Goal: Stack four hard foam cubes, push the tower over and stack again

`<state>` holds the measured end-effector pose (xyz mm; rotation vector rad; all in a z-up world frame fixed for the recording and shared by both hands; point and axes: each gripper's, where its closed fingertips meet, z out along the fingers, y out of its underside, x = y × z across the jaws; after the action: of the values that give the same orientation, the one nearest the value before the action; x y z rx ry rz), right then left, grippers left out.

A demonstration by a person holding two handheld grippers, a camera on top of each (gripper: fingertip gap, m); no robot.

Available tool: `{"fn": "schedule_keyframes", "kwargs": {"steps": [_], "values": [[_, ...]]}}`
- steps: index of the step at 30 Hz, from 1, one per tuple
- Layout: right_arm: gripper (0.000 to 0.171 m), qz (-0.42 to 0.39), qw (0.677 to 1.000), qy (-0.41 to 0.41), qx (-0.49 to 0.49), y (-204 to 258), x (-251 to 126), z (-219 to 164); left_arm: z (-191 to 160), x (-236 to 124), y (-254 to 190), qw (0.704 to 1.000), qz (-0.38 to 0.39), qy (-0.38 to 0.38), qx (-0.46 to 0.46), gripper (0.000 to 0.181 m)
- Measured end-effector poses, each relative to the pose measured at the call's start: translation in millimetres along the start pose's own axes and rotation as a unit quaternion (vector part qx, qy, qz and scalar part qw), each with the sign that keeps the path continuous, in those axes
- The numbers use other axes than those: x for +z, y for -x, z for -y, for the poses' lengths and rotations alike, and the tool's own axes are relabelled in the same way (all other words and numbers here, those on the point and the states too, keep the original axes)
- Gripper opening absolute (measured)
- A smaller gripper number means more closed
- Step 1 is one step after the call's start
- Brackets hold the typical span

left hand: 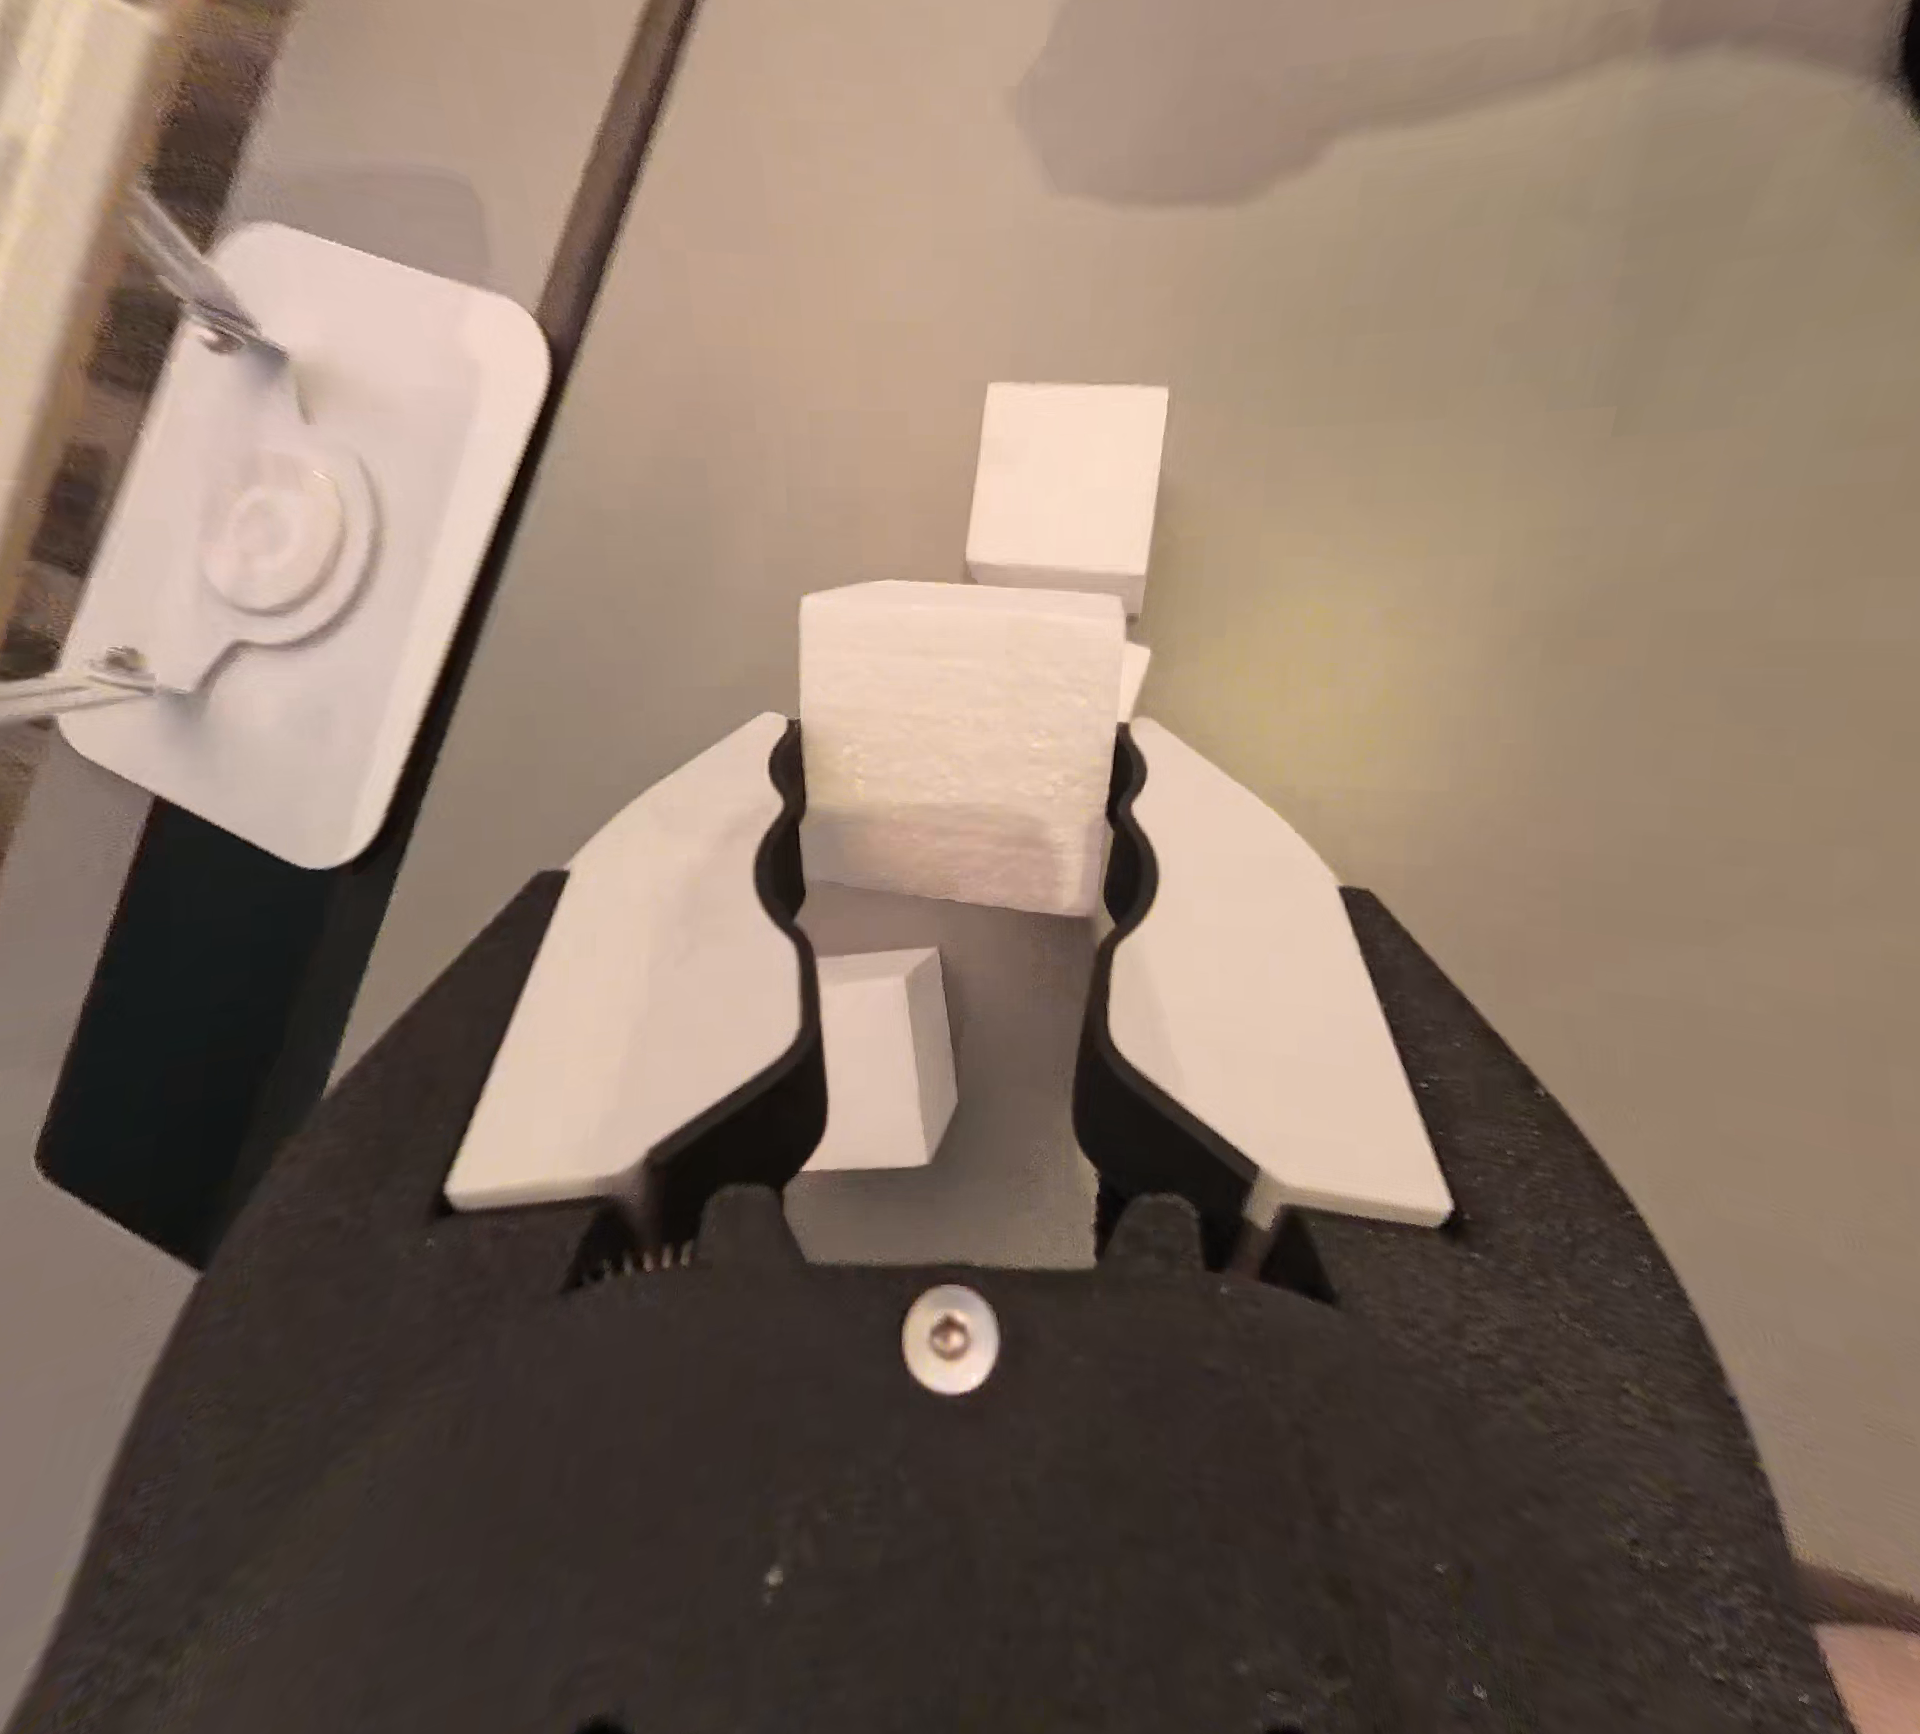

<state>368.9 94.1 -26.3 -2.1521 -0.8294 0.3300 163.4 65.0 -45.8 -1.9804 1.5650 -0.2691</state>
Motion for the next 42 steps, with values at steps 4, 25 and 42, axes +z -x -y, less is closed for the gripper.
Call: {"fn": "schedule_keyframes", "kwargs": {"steps": [4, 25, 42], "values": [[0.020, 0.007, 1.000, 0.007, 0.001, 0, 5, -3, -11, 15, 0, 0.999, -0.023, 0.043, 0.018, 0.056], [0.030, 0.114, 0.993, 0.002, -0.020, 39, 43, -4, -8, 33, -15, 0.992, -0.044, 0.068, 0.092, 0.066], [0.065, 0.224, 0.959, -0.043, -0.166, 120, 118, -20, -96, -34, 44, 0.989, 0.072, 0.075, -0.109, 0.090]]}}
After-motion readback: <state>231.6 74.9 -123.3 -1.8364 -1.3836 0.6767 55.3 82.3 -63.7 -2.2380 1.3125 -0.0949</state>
